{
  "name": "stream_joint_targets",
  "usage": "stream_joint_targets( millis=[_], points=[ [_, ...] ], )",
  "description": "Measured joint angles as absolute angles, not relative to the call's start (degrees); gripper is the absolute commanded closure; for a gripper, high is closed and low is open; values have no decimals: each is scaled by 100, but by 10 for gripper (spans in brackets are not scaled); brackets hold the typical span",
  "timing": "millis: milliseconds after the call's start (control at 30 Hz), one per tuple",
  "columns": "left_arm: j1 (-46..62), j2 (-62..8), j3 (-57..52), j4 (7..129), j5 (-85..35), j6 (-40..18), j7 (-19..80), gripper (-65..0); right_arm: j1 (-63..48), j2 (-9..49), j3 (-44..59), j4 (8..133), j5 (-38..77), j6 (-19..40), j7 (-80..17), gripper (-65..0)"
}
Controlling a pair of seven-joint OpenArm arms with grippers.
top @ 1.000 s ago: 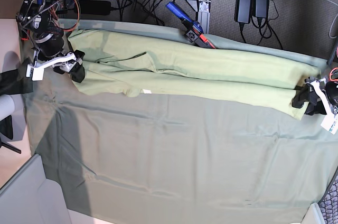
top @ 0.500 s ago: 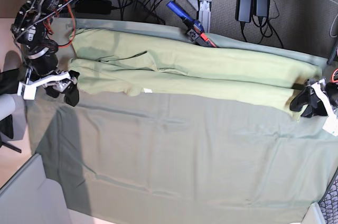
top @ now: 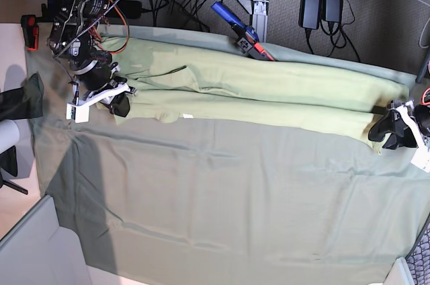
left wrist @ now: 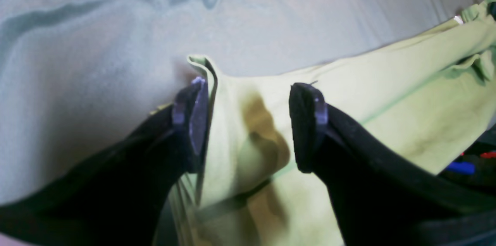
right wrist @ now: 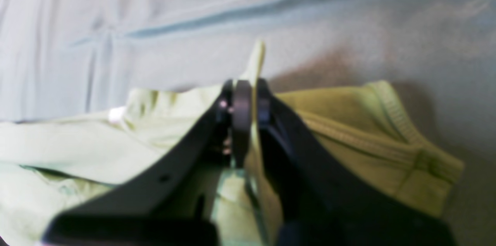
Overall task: Fold the T-shirt properly
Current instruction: 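Release the edge and regrasp the folded strip ends with both grippers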
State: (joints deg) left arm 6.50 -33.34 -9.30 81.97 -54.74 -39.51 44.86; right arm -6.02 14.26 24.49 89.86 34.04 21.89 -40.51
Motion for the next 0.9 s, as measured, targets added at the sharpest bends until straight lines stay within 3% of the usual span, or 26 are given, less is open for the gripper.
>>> stream_joint_targets(
  millis=[233,533,700,800,833,900],
  points=[
    [652,-3336,-930,8197,-5522,-3948,4644,-357,-644,1426,2477,9188,3507,2191,-4434,0],
    [666,-3350,-1697,8197,-6403,-3948,5391,-357,-1605,1426,3004,10147,3857,2226,-4512,0],
    [941,-3334,-1699,8202,-6416,-3951,5339,-357,-1844,1426,3155,10265,3909,2224,-4506,0],
    [1164,-3334,-1712,8202,-6396,-3948,5295,-362,-1859,1428,3157,10265,3863,2228,-4504,-343],
    [1175,-3334,-1715,8202,-6394,-3948,5295,-373,-1857,1428,3162,10265,3817,2226,-4480,-425],
    [1188,-3334,-1721,8202,-6392,-3948,5266,-428,-1857,1426,3164,10265,3809,2224,-4482,-443]
  ],
)
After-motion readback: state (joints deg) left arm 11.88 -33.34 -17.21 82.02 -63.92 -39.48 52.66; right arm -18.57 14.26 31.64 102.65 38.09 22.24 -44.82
